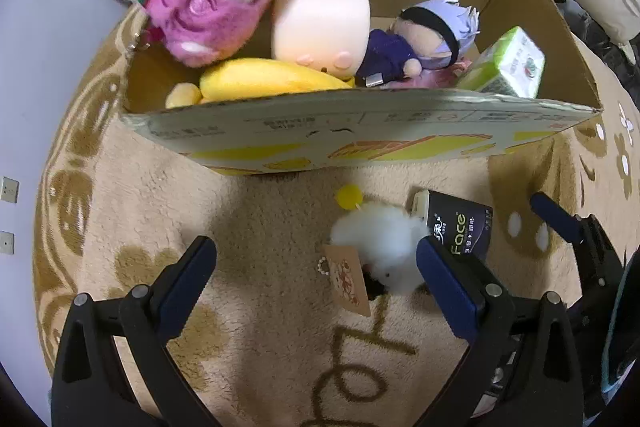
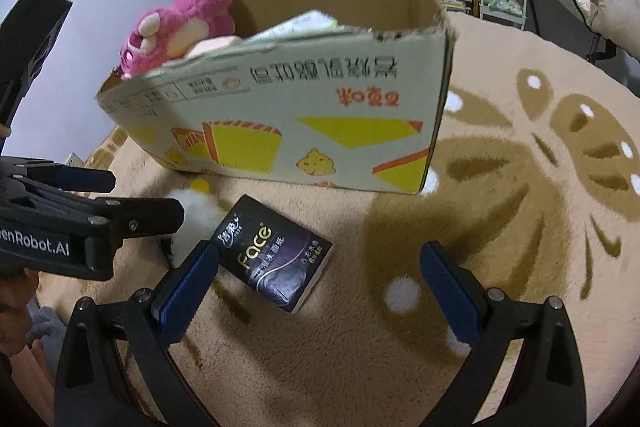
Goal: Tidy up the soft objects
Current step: 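Move both grippers back down toward the white fluffy plush and black tissue pack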
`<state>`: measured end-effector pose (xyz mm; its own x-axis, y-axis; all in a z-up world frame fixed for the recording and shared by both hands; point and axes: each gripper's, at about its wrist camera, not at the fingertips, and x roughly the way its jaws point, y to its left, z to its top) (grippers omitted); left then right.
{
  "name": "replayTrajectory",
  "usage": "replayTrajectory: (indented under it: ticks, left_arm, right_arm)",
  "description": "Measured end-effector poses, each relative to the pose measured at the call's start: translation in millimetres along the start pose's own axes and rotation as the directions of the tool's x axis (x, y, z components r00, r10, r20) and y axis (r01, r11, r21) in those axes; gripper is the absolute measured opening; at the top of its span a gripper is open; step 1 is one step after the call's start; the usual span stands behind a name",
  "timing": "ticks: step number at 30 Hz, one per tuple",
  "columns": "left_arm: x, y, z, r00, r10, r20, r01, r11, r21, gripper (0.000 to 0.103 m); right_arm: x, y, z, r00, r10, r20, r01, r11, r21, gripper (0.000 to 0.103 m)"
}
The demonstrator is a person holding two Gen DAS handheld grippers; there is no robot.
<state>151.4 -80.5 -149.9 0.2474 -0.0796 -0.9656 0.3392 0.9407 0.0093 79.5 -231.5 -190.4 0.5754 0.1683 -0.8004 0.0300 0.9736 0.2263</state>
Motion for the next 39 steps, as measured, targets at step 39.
replayTrajectory:
  ticks: [39]
  left_arm:
    - [84, -2, 18, 0.988, -0.041, -0.148, 0.036, 0.999, -0.04, 0.08]
  right_arm:
    - [36, 28, -5, 0.998, -0.055, -0.028, 0.051, 0.992, -0.116, 0.095]
